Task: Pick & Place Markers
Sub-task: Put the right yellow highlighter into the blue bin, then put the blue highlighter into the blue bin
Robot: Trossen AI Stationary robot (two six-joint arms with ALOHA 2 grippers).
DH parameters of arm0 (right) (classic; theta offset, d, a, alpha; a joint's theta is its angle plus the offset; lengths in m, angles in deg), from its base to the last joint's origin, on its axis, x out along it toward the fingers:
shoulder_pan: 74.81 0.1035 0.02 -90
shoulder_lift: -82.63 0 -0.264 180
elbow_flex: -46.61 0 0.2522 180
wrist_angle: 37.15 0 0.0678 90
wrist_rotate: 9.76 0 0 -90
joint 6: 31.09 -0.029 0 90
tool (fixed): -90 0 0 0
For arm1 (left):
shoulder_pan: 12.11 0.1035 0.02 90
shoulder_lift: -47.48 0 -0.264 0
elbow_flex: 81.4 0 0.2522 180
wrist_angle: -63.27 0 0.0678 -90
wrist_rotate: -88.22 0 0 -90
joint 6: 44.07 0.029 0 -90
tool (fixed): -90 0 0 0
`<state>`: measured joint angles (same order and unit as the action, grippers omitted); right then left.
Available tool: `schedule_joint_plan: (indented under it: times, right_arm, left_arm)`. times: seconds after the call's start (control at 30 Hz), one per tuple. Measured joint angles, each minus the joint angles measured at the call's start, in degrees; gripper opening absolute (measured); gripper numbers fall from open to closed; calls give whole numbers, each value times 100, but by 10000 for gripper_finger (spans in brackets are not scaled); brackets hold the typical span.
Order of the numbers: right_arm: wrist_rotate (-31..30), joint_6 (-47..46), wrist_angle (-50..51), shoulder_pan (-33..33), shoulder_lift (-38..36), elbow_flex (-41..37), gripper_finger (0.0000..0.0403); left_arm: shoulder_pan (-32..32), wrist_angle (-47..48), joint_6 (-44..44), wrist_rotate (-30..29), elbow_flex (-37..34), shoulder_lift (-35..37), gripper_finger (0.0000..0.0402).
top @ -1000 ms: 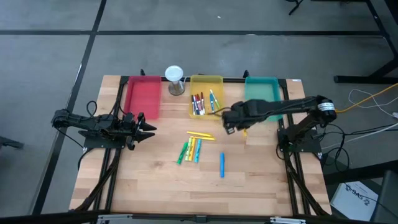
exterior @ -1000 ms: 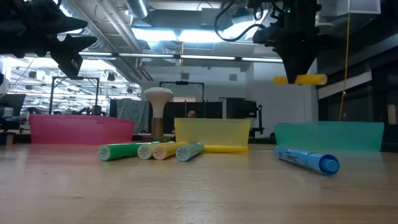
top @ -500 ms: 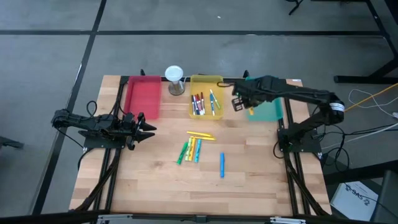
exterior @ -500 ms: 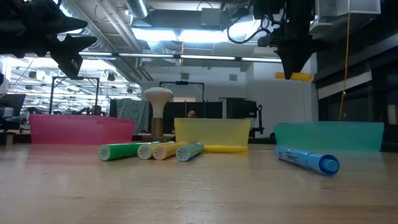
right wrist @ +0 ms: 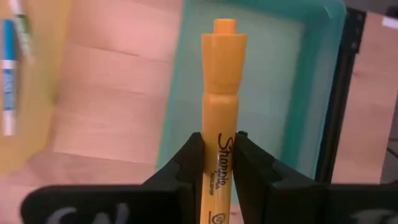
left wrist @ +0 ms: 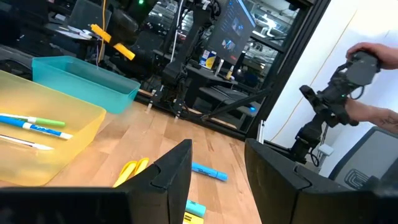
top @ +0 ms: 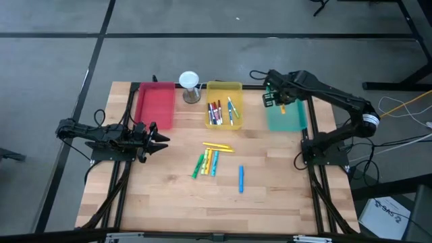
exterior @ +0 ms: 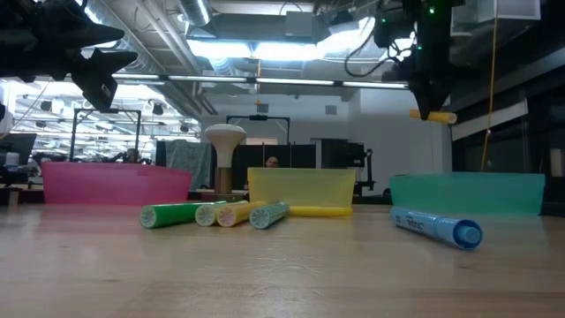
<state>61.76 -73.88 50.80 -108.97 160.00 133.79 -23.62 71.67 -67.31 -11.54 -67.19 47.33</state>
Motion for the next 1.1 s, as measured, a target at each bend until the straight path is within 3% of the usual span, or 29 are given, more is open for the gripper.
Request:
schedule_joint_plan:
  times: [0.5, 0.87, 1.1]
  right_arm:
    - [322, 254, -888, -584, -410, -1356, 64]
    - [302, 244, -1005, -594, -410, -1389, 192]
    - [442, 106, -994, -395, -520, -1361, 215]
  left_arm:
    - [0, -1, 0, 0, 1, 1, 143]
    - [1, -1, 0, 0, 0, 1, 143]
    - [0, 0, 0, 0, 0, 1, 143]
